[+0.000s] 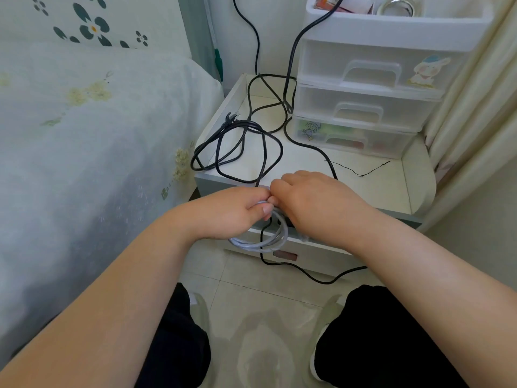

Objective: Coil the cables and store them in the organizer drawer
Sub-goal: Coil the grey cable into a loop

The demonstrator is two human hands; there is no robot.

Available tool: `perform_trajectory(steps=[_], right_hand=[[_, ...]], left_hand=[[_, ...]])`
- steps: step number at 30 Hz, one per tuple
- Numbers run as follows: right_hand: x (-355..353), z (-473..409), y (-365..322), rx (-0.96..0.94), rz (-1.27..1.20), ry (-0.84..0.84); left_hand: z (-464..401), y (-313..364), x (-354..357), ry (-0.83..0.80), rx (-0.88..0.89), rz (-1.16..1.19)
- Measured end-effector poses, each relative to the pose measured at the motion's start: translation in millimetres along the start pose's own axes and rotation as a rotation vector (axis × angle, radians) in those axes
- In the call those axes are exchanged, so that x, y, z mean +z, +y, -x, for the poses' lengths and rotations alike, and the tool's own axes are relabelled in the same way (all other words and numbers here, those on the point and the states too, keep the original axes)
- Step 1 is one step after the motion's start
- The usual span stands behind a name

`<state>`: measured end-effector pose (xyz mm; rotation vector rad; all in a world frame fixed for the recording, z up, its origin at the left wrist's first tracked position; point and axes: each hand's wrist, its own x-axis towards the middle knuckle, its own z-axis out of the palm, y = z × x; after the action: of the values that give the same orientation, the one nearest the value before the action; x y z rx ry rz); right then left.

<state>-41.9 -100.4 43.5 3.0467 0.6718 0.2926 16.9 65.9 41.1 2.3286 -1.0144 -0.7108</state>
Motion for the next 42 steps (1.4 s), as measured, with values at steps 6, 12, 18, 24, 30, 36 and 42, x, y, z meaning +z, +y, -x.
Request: perform_trajectory(steps=[6,12,18,24,30,36,42], right_hand=[[9.3,-0.7,0.8,-0.019,-0.022,0.047],[8.7,-8.5,1.1,0.214,-0.295,-0.104],[10.6,-21.1,7.2,0.521,-0.666,-0.048],[1.4,-22.2,19.2,0.548,-0.616,0.074],[2.8,-19.7,18.8,0.21,-0.261,0.132],[3.5,-23.5,9.6,0.406,-0.512,0.096],[-0.7,-26.2,25.1,0.651,-1.175,0.102]], left_hand=[[-2.6,-0.7,3.0,-0.017,-0.009,-0.102],[-6.1,1.4,13.3,0.21,-0.052,-0.234],[-17.3,11.2,28.1,0.555,-0.094,-0.182],[-22.0,32.8,21.2,0.499,-0.212,0.76],[-29.6,19.1,8.4,0.362,-0.347,1.681],[-41.8,35.3,12.7,0.773,-0.194,1.596],[-45.5,50.6,18.9,0.824,0.075,1.323]])
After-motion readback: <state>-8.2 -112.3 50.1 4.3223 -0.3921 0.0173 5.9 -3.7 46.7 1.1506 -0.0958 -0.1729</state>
